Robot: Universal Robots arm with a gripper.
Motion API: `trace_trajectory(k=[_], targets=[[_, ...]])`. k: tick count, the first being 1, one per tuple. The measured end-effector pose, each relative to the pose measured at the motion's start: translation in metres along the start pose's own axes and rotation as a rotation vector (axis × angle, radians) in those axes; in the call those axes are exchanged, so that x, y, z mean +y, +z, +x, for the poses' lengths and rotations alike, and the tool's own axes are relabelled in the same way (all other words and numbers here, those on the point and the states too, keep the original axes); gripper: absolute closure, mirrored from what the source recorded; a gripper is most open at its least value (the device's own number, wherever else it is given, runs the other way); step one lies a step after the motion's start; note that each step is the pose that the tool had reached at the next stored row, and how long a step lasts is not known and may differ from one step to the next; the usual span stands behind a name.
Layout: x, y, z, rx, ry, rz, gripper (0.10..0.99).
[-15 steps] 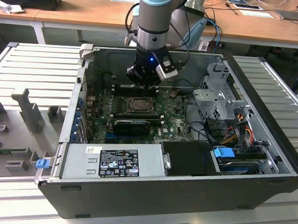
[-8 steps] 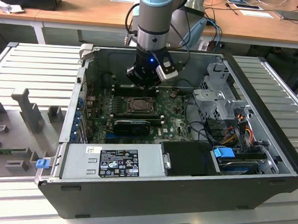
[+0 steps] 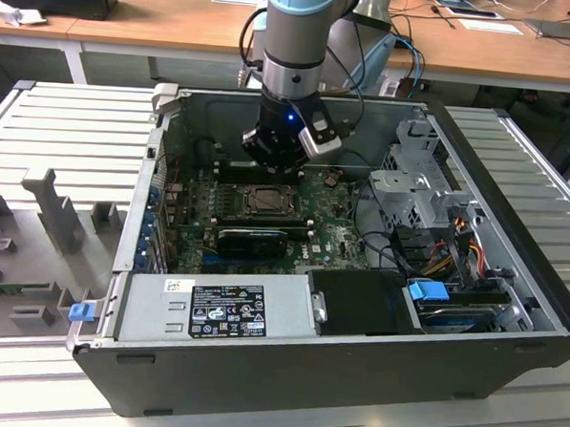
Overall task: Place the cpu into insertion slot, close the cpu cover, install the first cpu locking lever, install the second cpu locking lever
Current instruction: 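Install the second cpu locking lever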
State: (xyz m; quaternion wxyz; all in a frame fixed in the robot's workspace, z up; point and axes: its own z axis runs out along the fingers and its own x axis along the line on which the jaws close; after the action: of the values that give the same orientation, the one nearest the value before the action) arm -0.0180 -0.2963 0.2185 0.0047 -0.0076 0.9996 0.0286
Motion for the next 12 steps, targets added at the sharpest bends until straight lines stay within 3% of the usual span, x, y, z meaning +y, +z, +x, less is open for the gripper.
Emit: trace_trajectory(k=[6,12], targets=[[-0.0057,-0.0019,0.0001,0.0001,0.0,0.0,0.98],[-0.0049,-0.015,-0.0001,0.0,0.0,0.0,0.98]])
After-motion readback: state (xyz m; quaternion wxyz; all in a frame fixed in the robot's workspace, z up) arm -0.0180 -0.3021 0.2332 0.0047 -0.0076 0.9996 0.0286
